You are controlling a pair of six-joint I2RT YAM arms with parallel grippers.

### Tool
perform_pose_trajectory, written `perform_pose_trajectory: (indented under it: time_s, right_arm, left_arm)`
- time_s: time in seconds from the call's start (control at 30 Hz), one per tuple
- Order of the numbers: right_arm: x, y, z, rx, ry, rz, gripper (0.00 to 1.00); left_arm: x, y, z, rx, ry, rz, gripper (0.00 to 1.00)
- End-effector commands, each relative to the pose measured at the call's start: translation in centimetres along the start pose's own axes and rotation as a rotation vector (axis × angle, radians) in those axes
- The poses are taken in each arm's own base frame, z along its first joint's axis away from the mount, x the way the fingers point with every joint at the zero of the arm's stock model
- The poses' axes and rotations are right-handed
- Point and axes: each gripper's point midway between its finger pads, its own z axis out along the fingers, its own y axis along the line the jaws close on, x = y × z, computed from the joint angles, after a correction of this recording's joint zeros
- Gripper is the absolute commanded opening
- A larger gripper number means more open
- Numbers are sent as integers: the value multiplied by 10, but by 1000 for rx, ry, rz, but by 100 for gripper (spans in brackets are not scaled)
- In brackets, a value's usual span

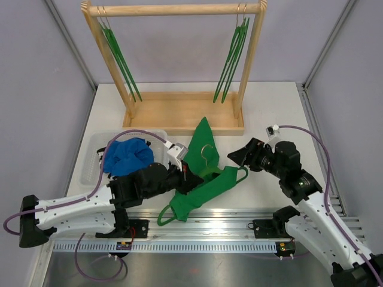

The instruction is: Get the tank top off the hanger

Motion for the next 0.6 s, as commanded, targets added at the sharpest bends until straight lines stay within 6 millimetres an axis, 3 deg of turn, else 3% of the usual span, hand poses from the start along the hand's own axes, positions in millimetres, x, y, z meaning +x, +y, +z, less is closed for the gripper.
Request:
perform_pose_trajectory:
  time_s: [0.0,0.27,0.43,0.57]
  right_arm:
    - [-5,-21,13,98,-29,-9,78]
    - [17,-27,14,170,51,-80,76]
    - [22,-32,4,197,48,-95,76]
    - [37,-35,4,157,79,-90,76]
  left_arm:
    - [-29,-38,4,97,-164,-83,0]
    - [-13,-32,23,-73,-149,-48,0]
    - [-18,-28,27,-147,-167,-30,0]
    - [-23,-32,26,-141,-183,-40,0]
